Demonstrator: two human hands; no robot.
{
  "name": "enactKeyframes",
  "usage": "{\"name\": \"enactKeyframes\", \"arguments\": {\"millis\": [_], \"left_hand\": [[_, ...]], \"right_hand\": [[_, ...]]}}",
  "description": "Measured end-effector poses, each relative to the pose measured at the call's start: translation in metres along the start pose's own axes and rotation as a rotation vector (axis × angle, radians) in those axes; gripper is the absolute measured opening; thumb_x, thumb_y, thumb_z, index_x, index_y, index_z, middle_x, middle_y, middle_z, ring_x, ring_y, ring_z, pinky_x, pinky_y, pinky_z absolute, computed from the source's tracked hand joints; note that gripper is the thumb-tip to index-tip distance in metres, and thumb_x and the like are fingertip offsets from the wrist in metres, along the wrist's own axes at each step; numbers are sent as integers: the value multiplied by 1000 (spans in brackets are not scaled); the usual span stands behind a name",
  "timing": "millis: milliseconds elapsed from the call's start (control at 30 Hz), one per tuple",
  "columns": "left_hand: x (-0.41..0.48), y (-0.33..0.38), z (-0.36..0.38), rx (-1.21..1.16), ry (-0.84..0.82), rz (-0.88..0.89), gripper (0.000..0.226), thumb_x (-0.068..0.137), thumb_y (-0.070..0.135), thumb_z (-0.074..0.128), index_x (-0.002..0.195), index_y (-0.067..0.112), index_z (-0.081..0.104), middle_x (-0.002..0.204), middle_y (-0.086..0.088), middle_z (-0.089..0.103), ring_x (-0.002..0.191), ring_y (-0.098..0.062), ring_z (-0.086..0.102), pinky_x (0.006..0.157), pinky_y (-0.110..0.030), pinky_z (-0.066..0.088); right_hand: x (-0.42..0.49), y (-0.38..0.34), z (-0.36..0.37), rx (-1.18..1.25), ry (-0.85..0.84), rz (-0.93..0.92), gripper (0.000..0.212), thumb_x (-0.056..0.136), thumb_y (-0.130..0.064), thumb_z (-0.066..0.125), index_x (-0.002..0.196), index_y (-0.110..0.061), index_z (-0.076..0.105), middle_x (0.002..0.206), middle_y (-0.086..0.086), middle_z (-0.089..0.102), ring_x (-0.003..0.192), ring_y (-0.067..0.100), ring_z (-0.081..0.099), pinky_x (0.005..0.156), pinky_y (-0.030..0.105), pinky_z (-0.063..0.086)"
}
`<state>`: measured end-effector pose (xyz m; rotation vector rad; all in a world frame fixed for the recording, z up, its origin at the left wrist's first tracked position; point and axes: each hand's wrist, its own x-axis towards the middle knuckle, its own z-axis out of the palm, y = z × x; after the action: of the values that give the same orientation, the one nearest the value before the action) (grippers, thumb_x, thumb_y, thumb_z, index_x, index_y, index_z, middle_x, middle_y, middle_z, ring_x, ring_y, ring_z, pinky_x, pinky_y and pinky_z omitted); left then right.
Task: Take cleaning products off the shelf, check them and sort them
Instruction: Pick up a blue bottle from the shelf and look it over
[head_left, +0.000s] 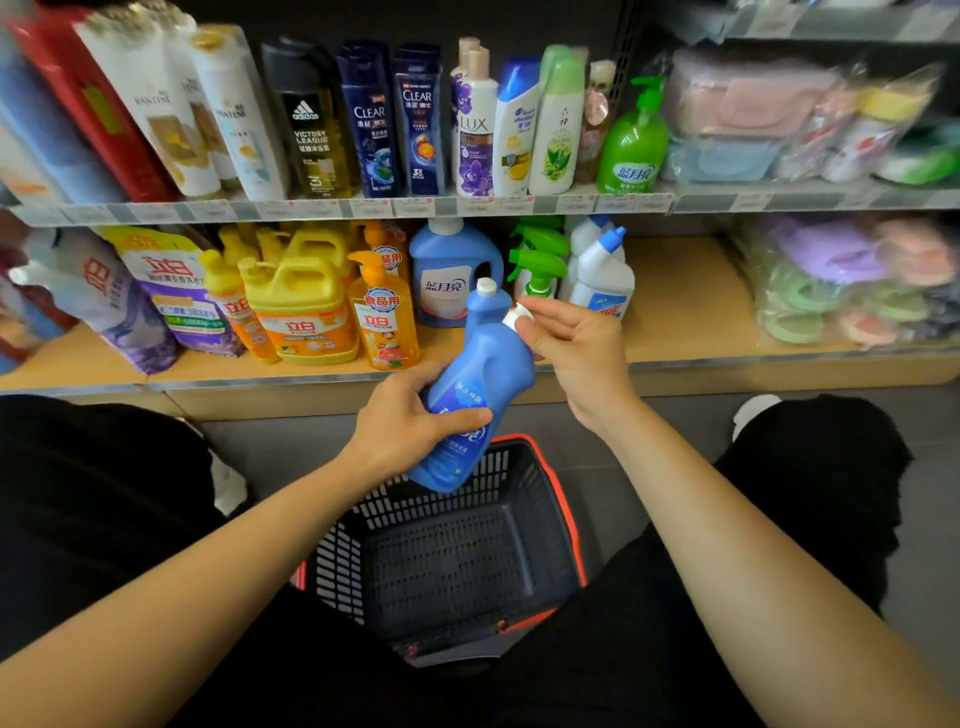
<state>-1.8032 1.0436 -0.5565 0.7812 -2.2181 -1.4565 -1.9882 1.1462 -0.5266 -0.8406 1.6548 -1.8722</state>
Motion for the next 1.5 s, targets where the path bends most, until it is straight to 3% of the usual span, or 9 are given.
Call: {"name": "enactKeyframes", "arguments": {"millis": [233,333,533,667,833,967,1100,1267,1500], "left_hand": [[33,10,-16,-462,13,-245,56,70,35,83,115,6,69,97,-4,79,84,-17,75,72,-29,60],[50,14,-24,-620,-59,-392,54,76,34,79,120,5,69,108,-12,77,97,-26,73,86,-40,61],[72,8,-49,-880,-209,-460,37,80,12,54,110,8,75,119,-14,71,98,-25,72,83,-36,60],[84,-4,-54,-936,-179,-465,56,85,27,63,136,4,62,130,-15,67,109,-27,66,84,-38,61],[94,-14,-43,-619,-67,-484,43,84,58,58,104,24,74,89,-5,77,72,-19,74,64,-29,61],[99,-25,-52,-446,119,-244,23,99,37,61,94,26,81,93,6,77,82,-10,71,72,-26,58],[94,-21,-58,-193,-13,233,34,94,15,66,125,28,68,128,11,70,123,-4,61,100,-21,49],[92,-18,-55,300,-133,511,40,99,15,59,138,8,60,150,-6,52,142,-21,46,117,-44,37],[89,-30,-62,390,-6,628,35,96,15,67,130,5,67,139,-8,62,138,-24,52,114,-45,44]], "right_hand": [[8,8,-5,-786,-251,-552,54,76,-1,79,127,-14,69,144,8,55,119,25,54,103,23,42],[22,16,-4,-994,-459,-660,78,70,-21,87,141,-23,57,160,9,33,137,34,34,113,47,33],[52,29,5,-898,-418,-803,58,79,-21,84,133,-13,63,149,13,49,139,33,44,104,58,38],[55,38,13,-675,-327,-674,60,74,-12,87,128,1,63,138,15,59,132,26,54,109,43,42],[53,47,18,-441,-305,-326,64,74,-8,87,132,-5,61,132,3,64,125,11,57,108,21,41],[55,60,17,-246,-358,-112,52,77,-6,83,121,-26,63,117,-16,71,114,7,65,99,29,52],[56,68,20,-204,-396,-26,44,79,-8,81,119,-19,66,115,5,74,111,23,69,94,45,56],[60,72,29,-121,-482,74,40,82,2,75,112,-23,66,106,-8,76,102,10,71,86,25,56],[61,73,31,-21,-477,164,39,84,-5,74,118,-20,65,109,-6,76,103,9,70,85,21,54]]}}
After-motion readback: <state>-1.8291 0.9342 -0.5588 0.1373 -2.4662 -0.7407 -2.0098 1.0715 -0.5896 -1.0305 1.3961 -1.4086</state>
